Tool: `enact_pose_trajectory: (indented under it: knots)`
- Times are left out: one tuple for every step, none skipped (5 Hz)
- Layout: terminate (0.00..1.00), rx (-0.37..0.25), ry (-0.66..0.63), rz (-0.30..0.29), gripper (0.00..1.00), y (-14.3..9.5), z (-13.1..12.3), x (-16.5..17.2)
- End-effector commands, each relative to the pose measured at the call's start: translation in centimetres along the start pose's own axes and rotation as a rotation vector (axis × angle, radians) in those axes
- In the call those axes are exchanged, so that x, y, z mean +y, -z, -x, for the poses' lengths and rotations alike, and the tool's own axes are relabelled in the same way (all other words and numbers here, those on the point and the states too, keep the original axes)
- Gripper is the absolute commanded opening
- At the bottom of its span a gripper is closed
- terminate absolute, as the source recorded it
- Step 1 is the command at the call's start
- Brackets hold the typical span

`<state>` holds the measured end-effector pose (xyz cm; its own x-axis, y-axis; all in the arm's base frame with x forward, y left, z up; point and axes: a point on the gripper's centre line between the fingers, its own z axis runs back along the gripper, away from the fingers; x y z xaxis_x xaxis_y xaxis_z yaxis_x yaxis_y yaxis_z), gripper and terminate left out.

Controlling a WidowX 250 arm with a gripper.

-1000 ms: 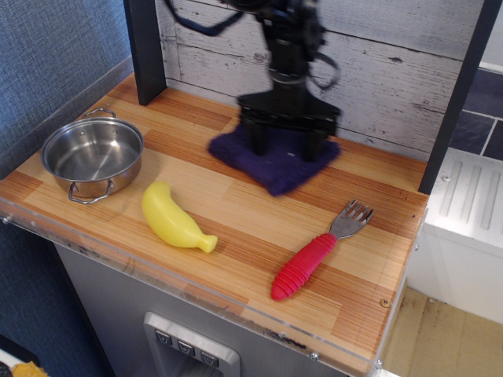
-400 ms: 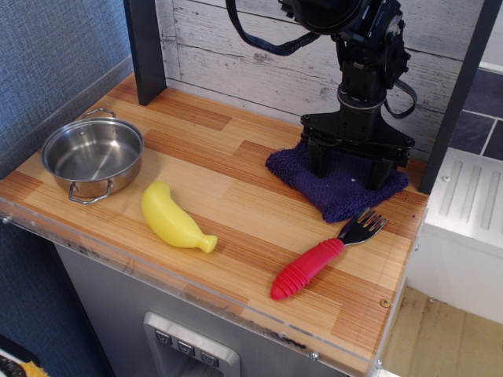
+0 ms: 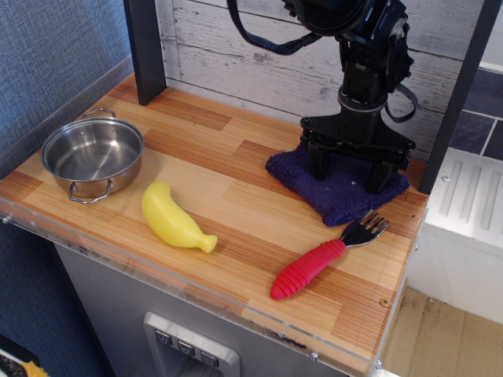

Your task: Place the towel behind the red fork

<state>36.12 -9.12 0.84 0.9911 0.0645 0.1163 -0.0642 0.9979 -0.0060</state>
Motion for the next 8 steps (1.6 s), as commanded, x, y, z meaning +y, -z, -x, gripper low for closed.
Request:
enact_pose_trajectory:
  knots:
    - [0.00, 0.000, -0.048, -0.070, 1.00, -3.6, 0.3, 1.2]
    - [0.00, -0.051, -0.043, -0.090, 1.00, -6.0, -0.4, 1.3]
    - [0.00, -0.111, -0.064, -0.079, 1.00, -9.2, -0.6, 1.1]
    - [0.00, -0.153, -0.072, -0.064, 1.00, -11.4, -0.4, 0.8]
    - [0.00, -0.194, -0.089, -0.070, 1.00, -13.0, 0.2, 0.9]
    - [0.00, -0.194, -0.089, -0.070, 1.00, -13.0, 0.2, 0.9]
    - [0.00, -0.194, -0.089, -0.070, 1.00, -13.0, 0.2, 0.9]
    - [1.00, -0.194, -0.089, -0.070, 1.00, -13.0, 0.2, 0.9]
